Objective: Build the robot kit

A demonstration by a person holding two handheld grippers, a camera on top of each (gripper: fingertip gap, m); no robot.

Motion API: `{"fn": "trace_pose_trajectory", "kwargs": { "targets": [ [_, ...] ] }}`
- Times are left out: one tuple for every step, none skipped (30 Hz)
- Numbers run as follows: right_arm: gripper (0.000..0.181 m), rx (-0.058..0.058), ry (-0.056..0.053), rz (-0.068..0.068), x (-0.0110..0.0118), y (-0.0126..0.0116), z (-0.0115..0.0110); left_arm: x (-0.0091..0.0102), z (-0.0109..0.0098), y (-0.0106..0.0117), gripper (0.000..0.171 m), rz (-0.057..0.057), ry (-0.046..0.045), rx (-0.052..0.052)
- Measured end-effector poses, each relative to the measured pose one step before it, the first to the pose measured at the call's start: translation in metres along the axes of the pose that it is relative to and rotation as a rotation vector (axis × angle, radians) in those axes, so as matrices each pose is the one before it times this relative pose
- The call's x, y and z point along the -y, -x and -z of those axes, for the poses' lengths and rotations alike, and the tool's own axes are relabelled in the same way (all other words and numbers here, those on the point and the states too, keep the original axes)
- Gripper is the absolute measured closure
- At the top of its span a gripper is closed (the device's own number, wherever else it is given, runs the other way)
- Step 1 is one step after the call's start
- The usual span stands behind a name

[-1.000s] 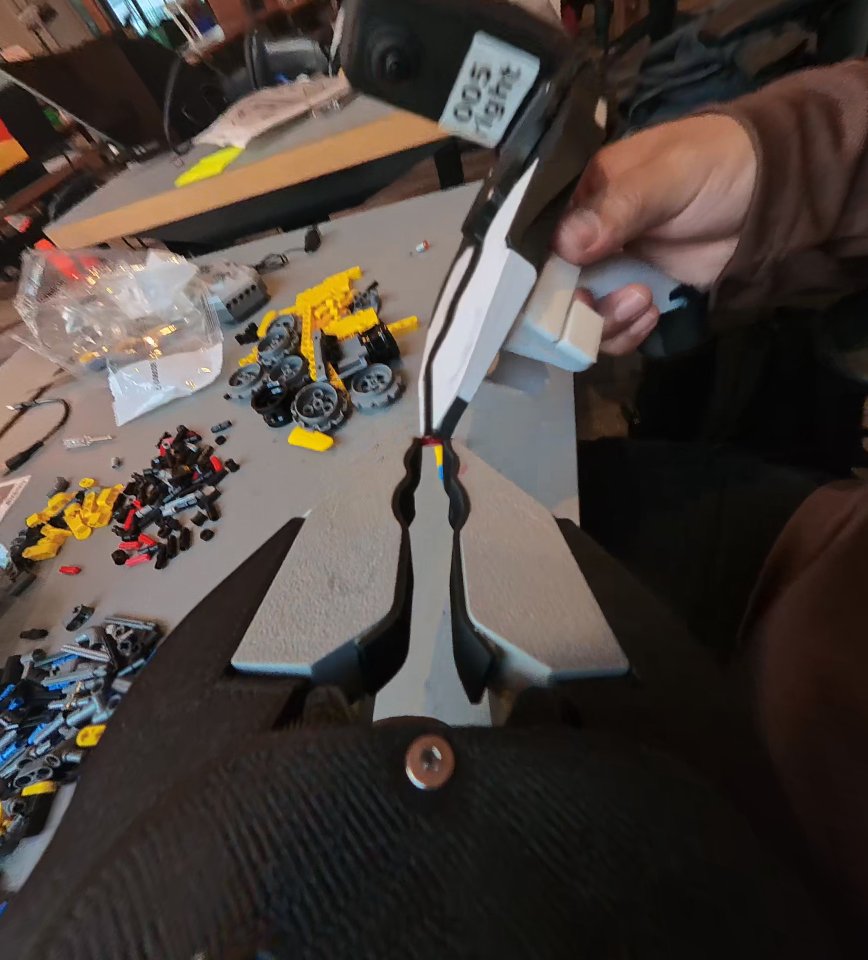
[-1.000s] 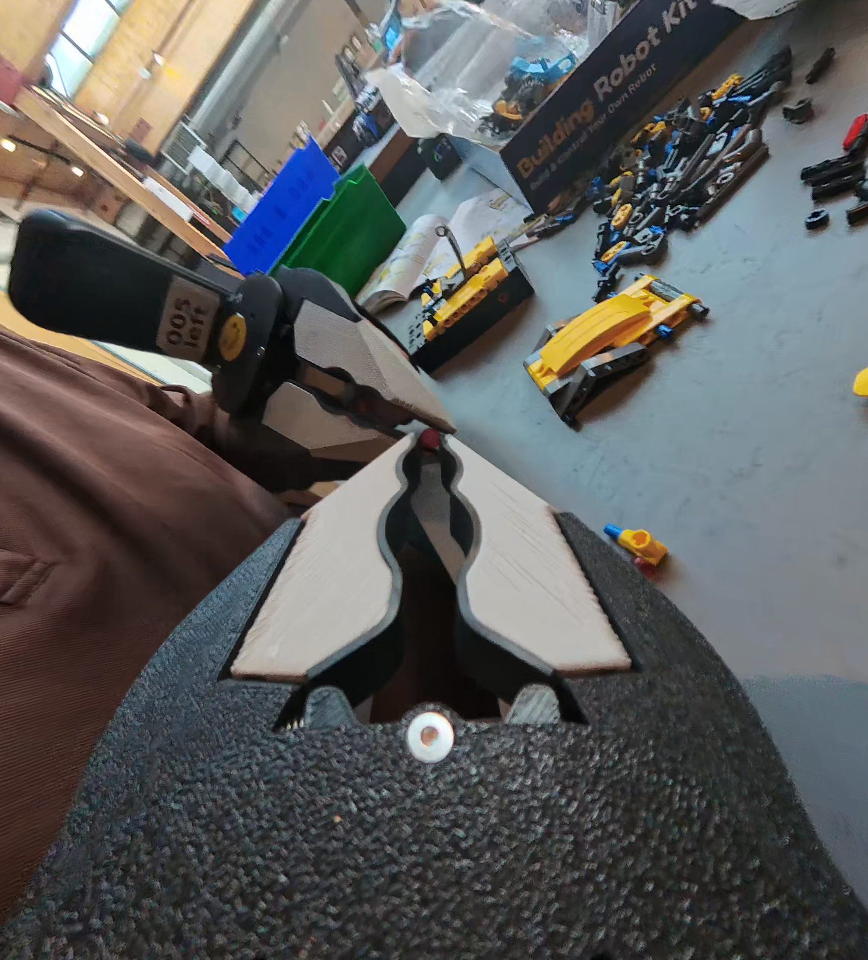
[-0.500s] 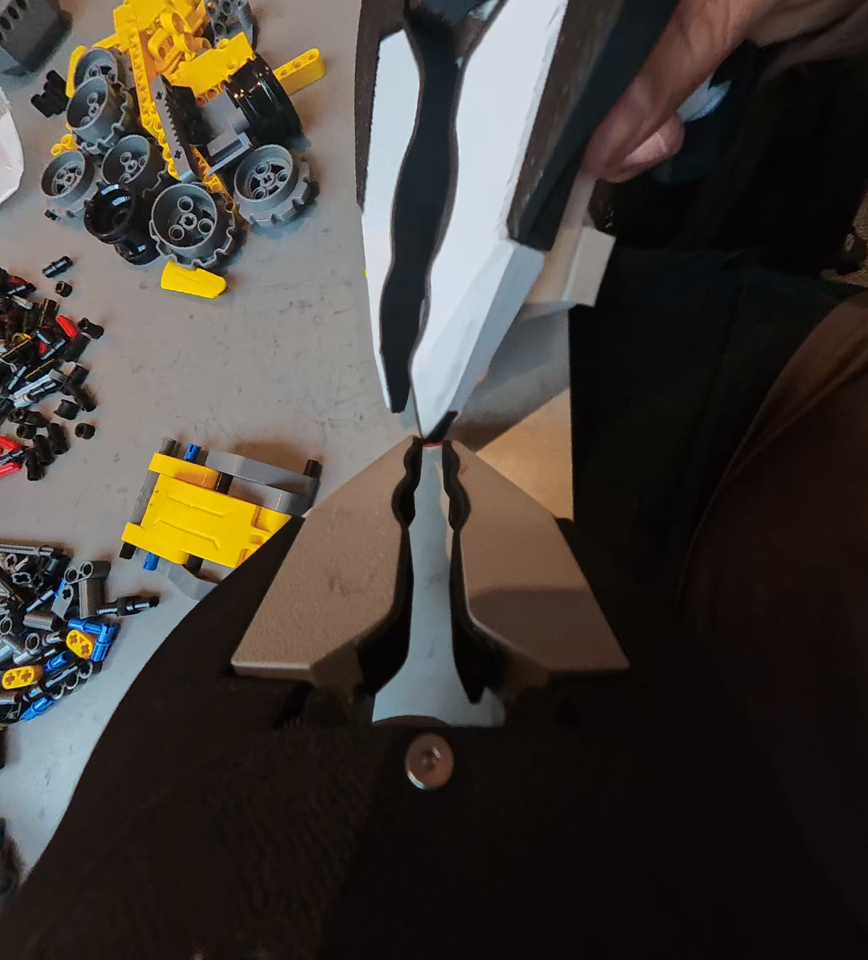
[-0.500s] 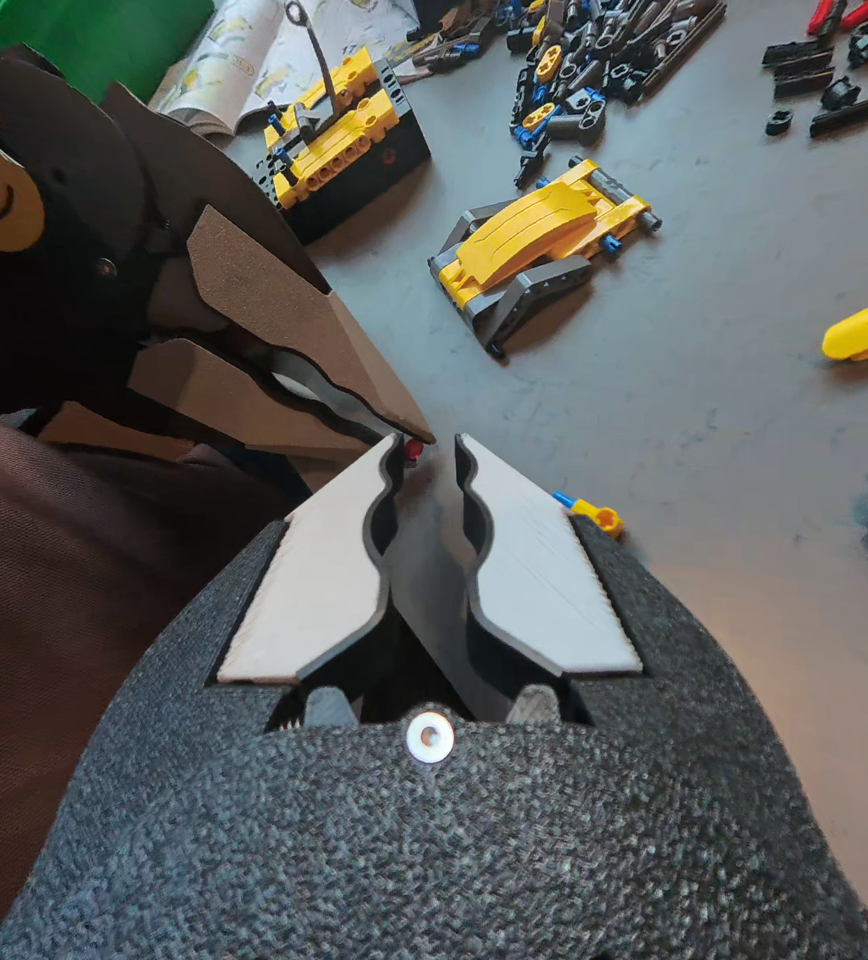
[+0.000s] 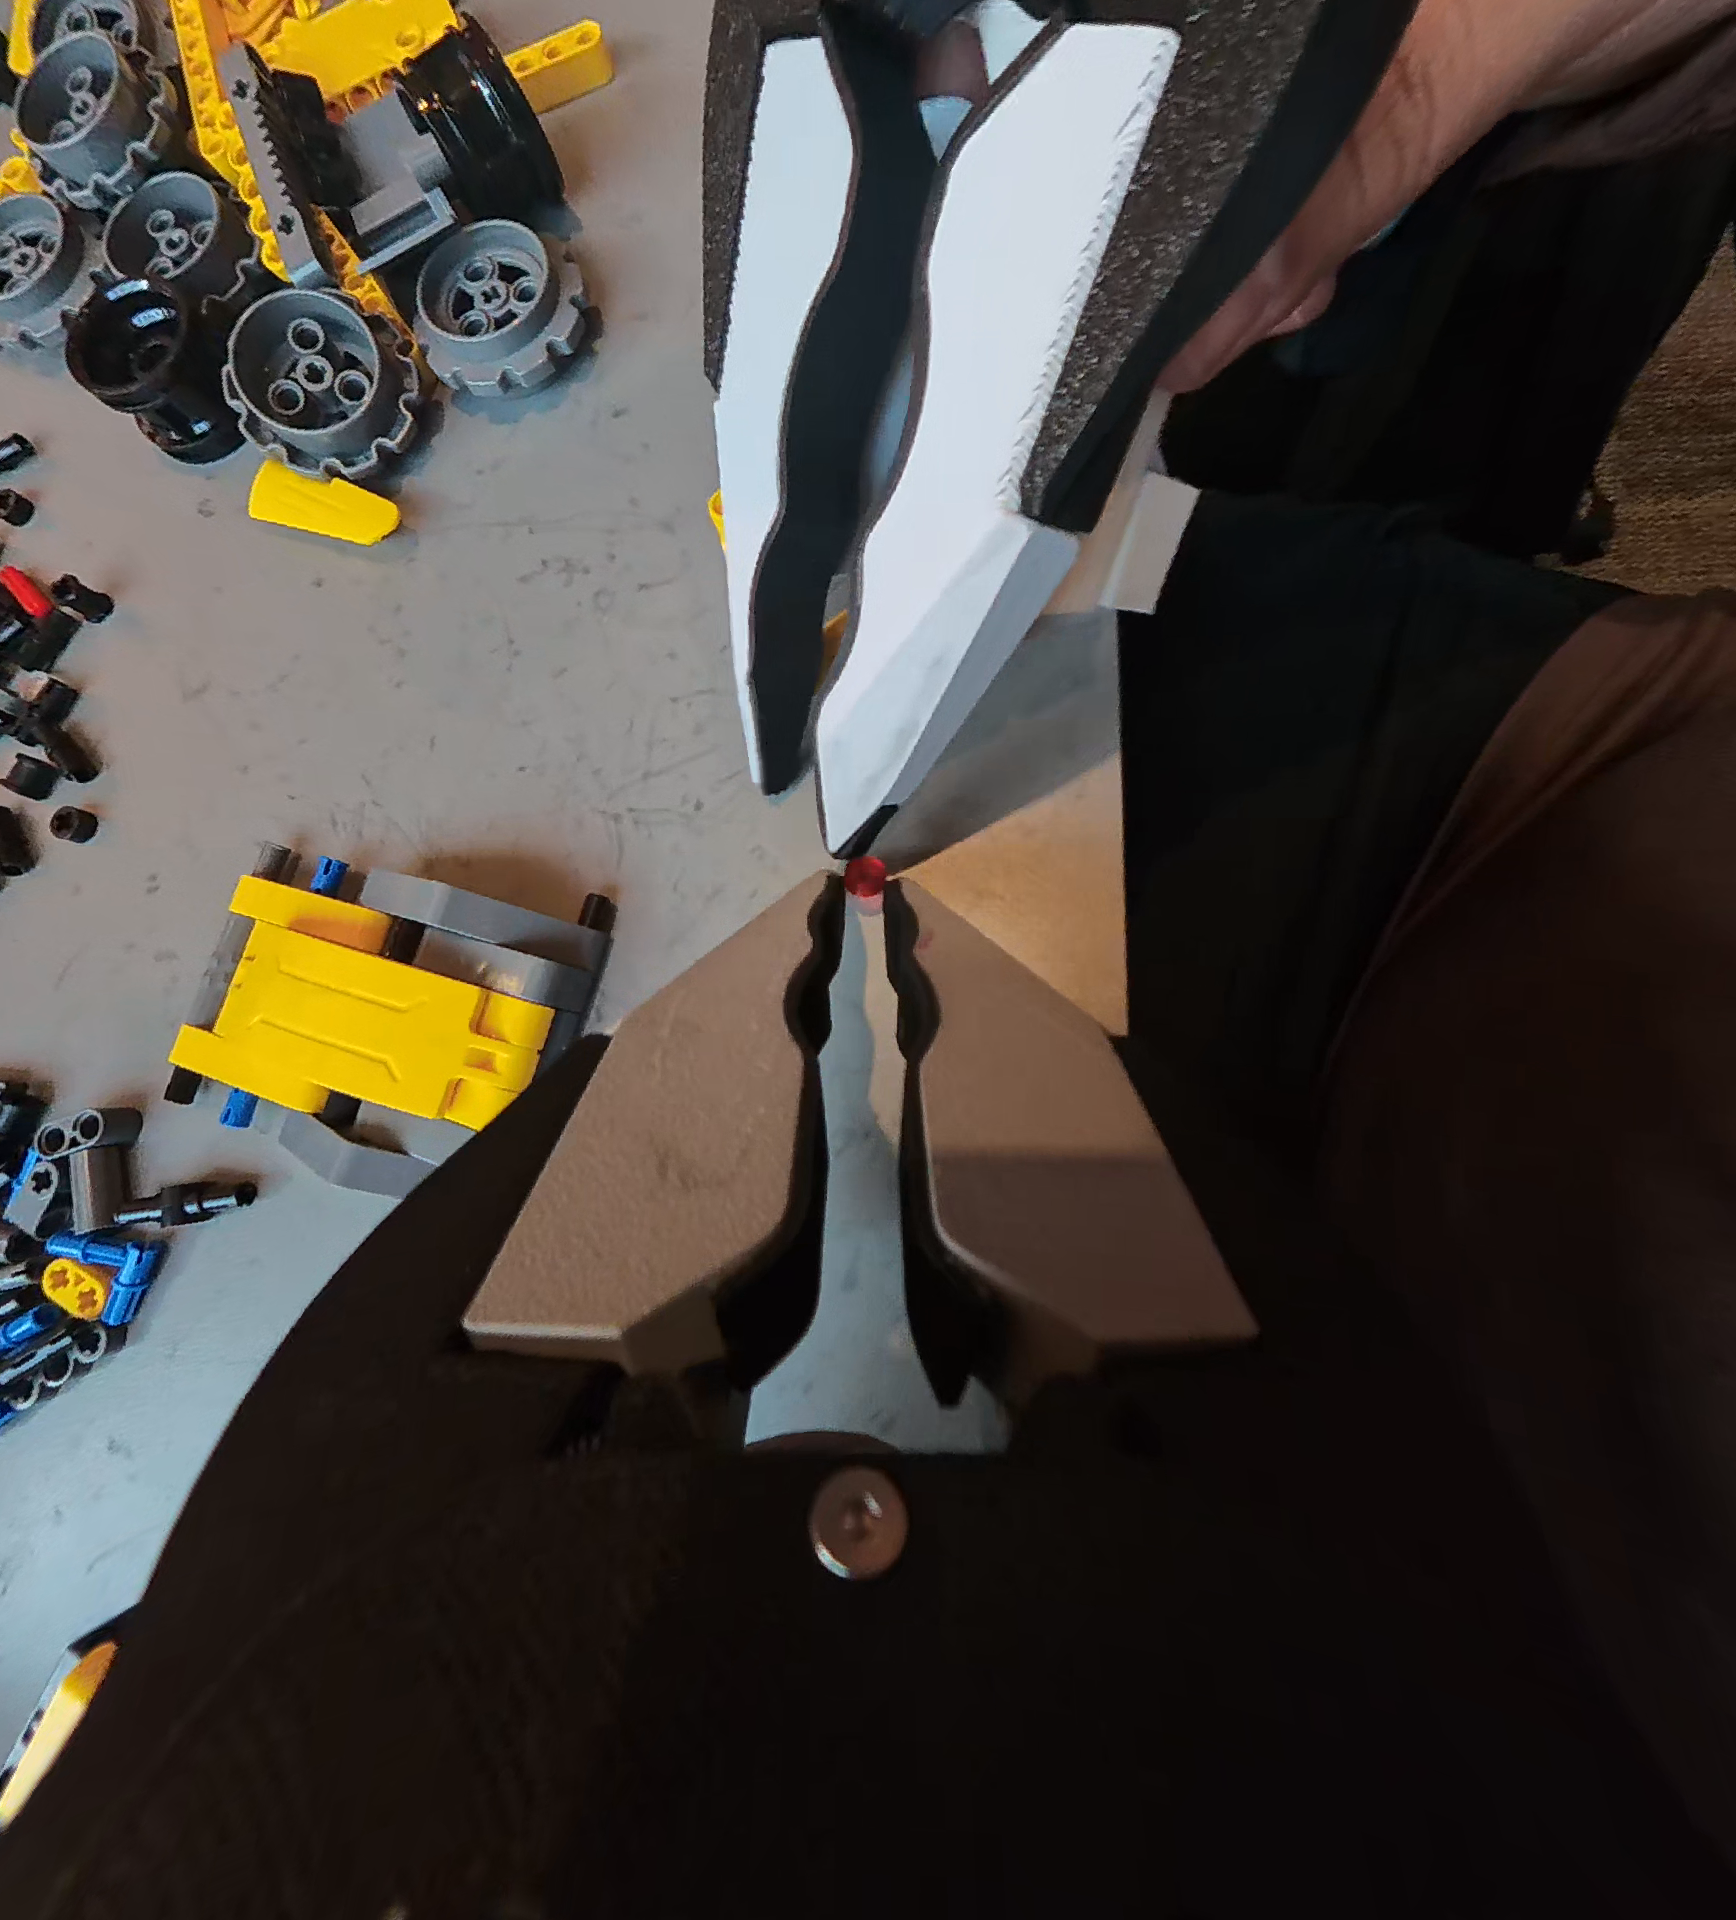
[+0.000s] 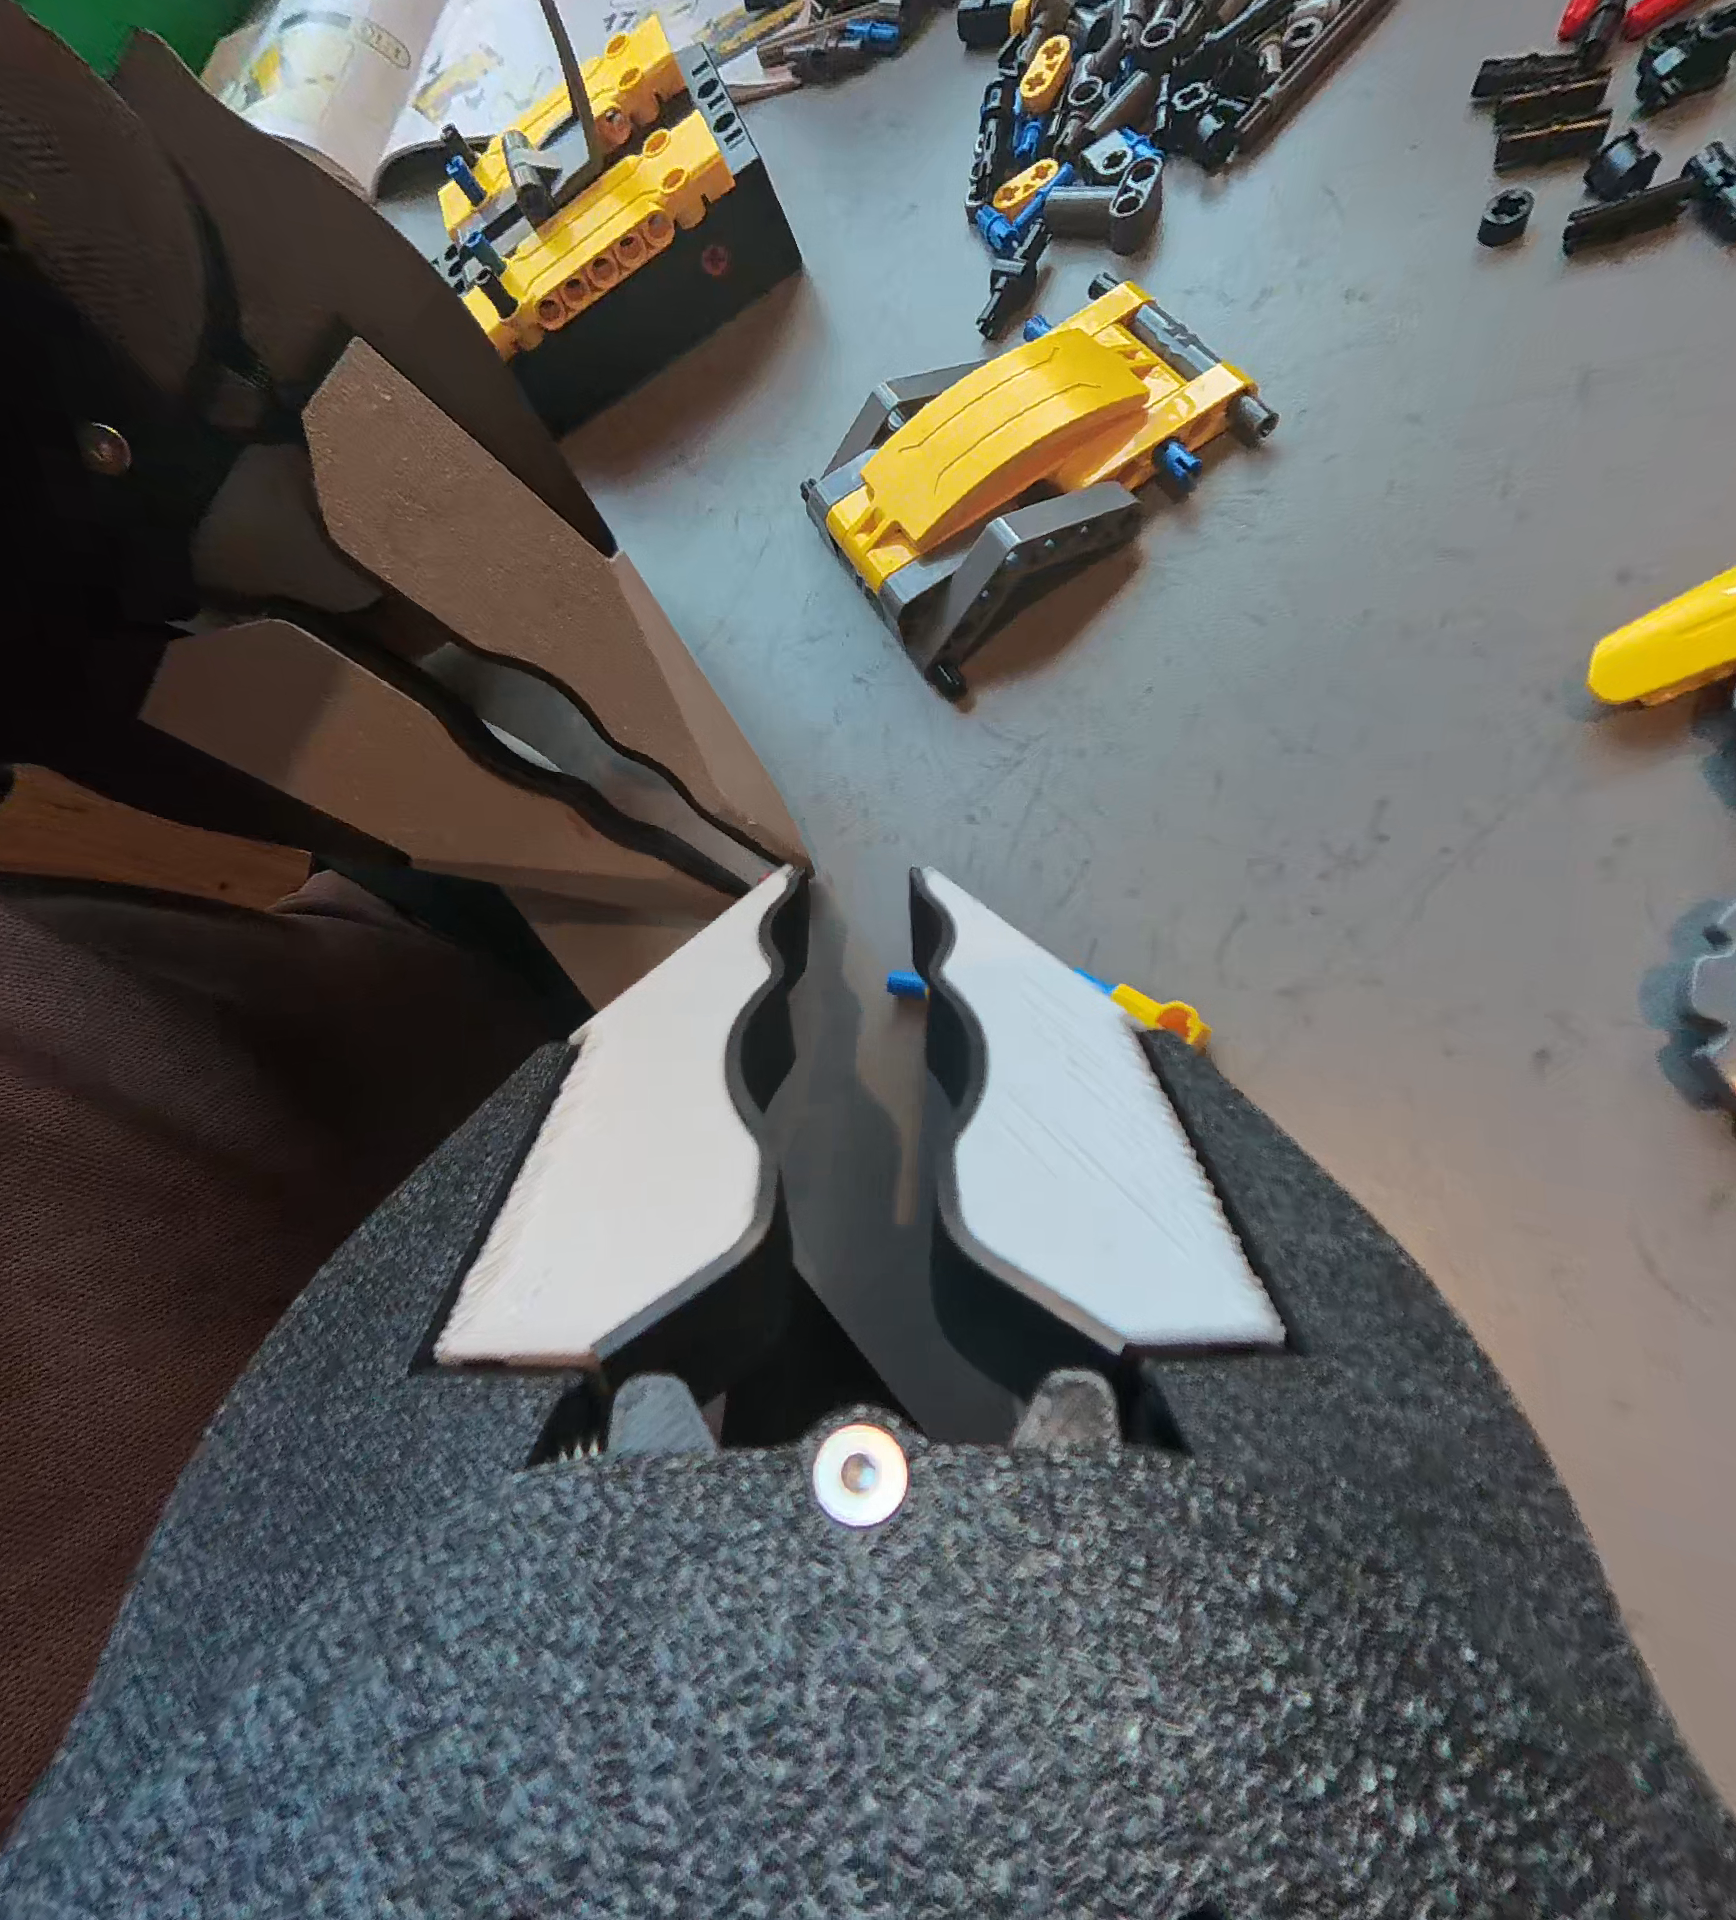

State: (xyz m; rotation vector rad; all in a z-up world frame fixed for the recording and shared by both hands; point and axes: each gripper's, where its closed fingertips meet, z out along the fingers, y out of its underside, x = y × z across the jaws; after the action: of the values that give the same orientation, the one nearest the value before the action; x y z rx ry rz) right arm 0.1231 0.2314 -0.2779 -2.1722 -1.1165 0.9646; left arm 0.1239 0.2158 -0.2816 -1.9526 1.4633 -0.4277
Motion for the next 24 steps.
{"fn": "trace_pose_trajectory", "kwargs": {
  "targets": [
    [0.163,0.0047,-0.0062,0.0027,0.00133,0.00094,0.00087,0.00031,-0.00018,-0.00011,0.168,-0.001,0.00311,-0.001],
    [0.162,0.0046,-0.0029,-0.0015,0.00098,0.00073,0.00078,0.00054,0.0,-0.00001,0.168,-0.0051,0.00066,0.0021],
    [0.162,-0.0011,0.0006,-0.0008,0.00033,-0.00037,0.00054,0.00034,-0.00022,0.00031,0.168,-0.005,0.00026,0.0038],
    [0.162,-0.0055,-0.0004,0.0023,0.00017,-0.00083,0.0006,-0.00052,-0.00043,-0.00007,0.168,-0.0014,0.0042,-0.0009],
    [0.162,-0.0053,-0.0012,0.0049,0.00032,-0.0005,0.0007,0.00018,-0.00007,-0.00008,0.168,0.0044,-0.0016,-0.0038],
    [0.162,-0.0019,-0.0016,0.0092,0.00054,0.00056,0.00097,-0.00014,0.0001,-0.00011,0.168,0.0092,0.00095,-0.0069],
    [0.164,0.0007,-0.0002,0.0147,0.00028,0.00143,0.00098,-0.00034,0.0001,-0.00016,0.168,0.0125,0.00289,-0.0105],
    [0.166,-0.0022,0.005,0.0182,-0.00034,0.00123,0.00086,-0.00019,0.00011,-0.00029,0.168,0.0155,0.00265,-0.0136],
    [0.168,-0.0096,0.0074,0.0182,-0.00078,0.00013,0.00078,-0.00041,0.00016,-0.00062,0.167,0.0168,0.00398,-0.0175],
    [0.168,-0.0151,0.0056,0.0146,-0.00052,-0.001,0.00088,-0.00038,0.00014,-0.00004,0.168,0.0171,0.00528,-0.0157],
    [0.168,-0.0121,0.0016,0.0095,0.00001,-0.00092,0.00114,-0.0005,0.00018,-0.0002,0.167,0.0174,0.00589,-0.0159],
    [0.169,-0.004,-0.0007,0.0038,0.00032,-0.00011,0.00114,-0.00052,0.00037,-0.00039,0.166,0.0158,0.00727,-0.0172],
    [0.169,0.0018,-0.0015,0.0003,0.00034,0.00034,0.00096,-0.00029,0.00039,-0.00026,0.165,0.0114,0.00426,-0.0146],
    [0.169,0.0018,-0.0028,-0.0003,0.00054,0.00037,0.00101,-0.00049,0.00046,0.00014,0.165,0.0059,0.00355,-0.0084],
    [0.169,-0.0016,-0.003,-0.0002,0.00048,-0.00025,0.00085,-0.00042,0.00046,-0.00016,0.164,0.0,0.00414,-0.0056],
    [0.169,-0.0009,-0.0012,-0.0003,0.00015,-0.00024,0.00062,-0.00033,0.00028,-0.00062,0.162,-0.0014,0.00284,-0.0051],
    [0.169,0.0015,0.0001,-0.0005,-0.00016,0.00019,0.00053,-0.00013,0.00029,-0.00106,0.159,0.0017,0.00188,-0.0066],
    [0.17,0.0024,-0.0003,0.0005,-0.00021,0.00055,0.00033,-0.00031,0.00027,-0.00083,0.158,0.0042,0.00288,-0.0045],
    [0.17,0.003,0.0009,0.0027,-0.00044,0.00085,0.00017,-0.00039,0.0005,-0.00094,0.156,0.0027,0.00177,-0.0046],
    [0.17,0.0026,0.0026,0.004,-0.00068,0.0011,-0.00003,-0.00069,0.00059,-0.00019,0.155,0.0011,0.00157,0.0021],
    [0.17,0.002,0.0019,0.0065,-0.00068,0.00115,-0.00026,-0.00097,0.00075,0.00034,0.155,-0.0008,-0.00027,0.0064],
    [0.171,0.0016,0.0028,0.0105,-0.00064,0.00125,-0.0004,-0.00123,0.00103,0.00032,0.155,0.0014,-0.00136,0.0054],
    [0.171,0.0017,0.0059,0.014,-0.00086,0.00152,-0.0006,-0.0015,0.00128,0.00041,0.154,0.0068,-0.00091,0.0041],
    [0.171,0.0061,0.0067,0.0179,-0.00057,0.00264,-0.00096,-0.00149,0.00138,0.00011,0.154,0.0091,-0.00277,0.0013]
  ]
}}
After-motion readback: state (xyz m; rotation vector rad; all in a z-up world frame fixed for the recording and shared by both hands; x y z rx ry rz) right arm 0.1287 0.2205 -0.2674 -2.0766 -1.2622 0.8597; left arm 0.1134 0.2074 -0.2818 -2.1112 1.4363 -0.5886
